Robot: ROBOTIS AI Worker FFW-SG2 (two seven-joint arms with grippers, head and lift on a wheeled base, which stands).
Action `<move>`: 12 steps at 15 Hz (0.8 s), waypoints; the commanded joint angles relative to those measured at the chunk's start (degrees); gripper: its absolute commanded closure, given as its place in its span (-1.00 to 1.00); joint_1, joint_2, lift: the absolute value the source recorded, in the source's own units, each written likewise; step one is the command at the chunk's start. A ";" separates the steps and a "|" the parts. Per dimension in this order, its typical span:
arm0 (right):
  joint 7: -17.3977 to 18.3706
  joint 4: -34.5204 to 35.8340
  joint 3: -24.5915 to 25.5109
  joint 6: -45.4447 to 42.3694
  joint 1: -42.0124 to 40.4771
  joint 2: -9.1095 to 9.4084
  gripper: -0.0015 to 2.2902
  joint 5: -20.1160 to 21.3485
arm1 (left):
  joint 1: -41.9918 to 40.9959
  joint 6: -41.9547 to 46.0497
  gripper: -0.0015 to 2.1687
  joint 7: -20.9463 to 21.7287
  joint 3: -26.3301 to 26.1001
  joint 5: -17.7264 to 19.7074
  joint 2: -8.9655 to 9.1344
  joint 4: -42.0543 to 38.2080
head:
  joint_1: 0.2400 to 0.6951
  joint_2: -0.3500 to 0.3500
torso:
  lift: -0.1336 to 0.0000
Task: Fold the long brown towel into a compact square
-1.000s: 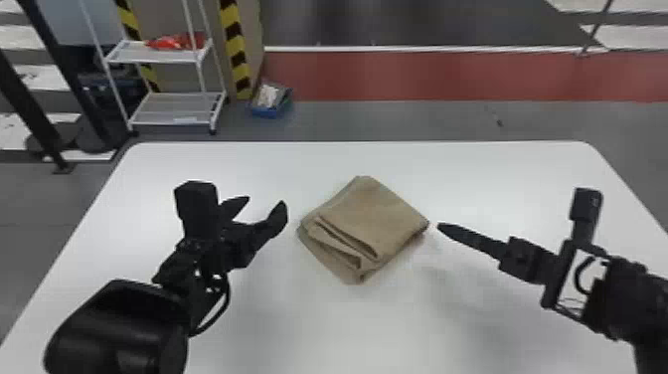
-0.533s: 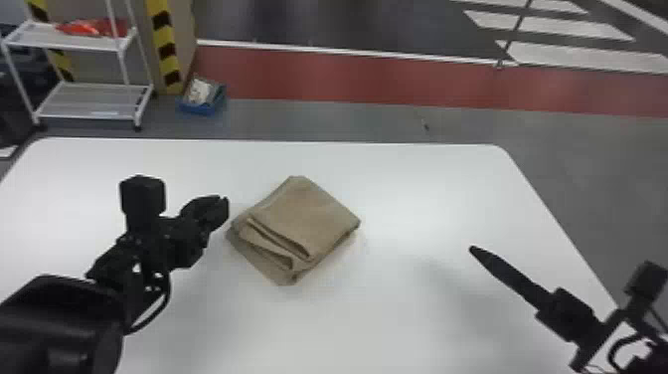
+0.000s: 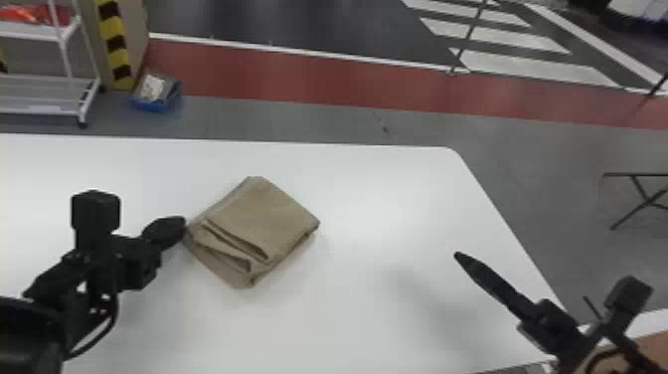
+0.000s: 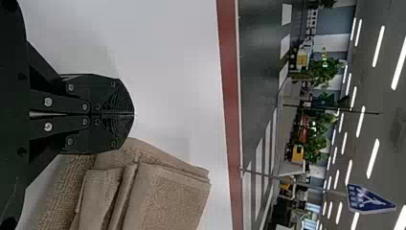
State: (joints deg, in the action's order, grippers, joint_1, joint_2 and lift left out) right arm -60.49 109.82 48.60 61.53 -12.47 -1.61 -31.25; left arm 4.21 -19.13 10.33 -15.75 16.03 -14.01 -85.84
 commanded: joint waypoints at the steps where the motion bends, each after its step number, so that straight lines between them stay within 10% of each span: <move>1: 0.02 0.14 -0.26 0.13 0.08 0.02 0.78 -0.04 | -1.48 -0.52 0.61 -0.04 -0.07 -0.04 -0.32 -1.34 | 1.00 -0.78 | -0.86; 12: 0.11 -2.76 -0.26 -0.05 2.98 -0.50 0.78 0.75 | -8.95 -6.85 0.61 0.04 -1.92 0.84 0.30 -14.53 | 1.00 -0.96 | -0.86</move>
State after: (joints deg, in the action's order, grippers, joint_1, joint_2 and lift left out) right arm -60.38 107.52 48.36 61.50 -9.76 -1.94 -30.51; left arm -3.80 -25.63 10.37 -17.32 16.69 -13.94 -98.98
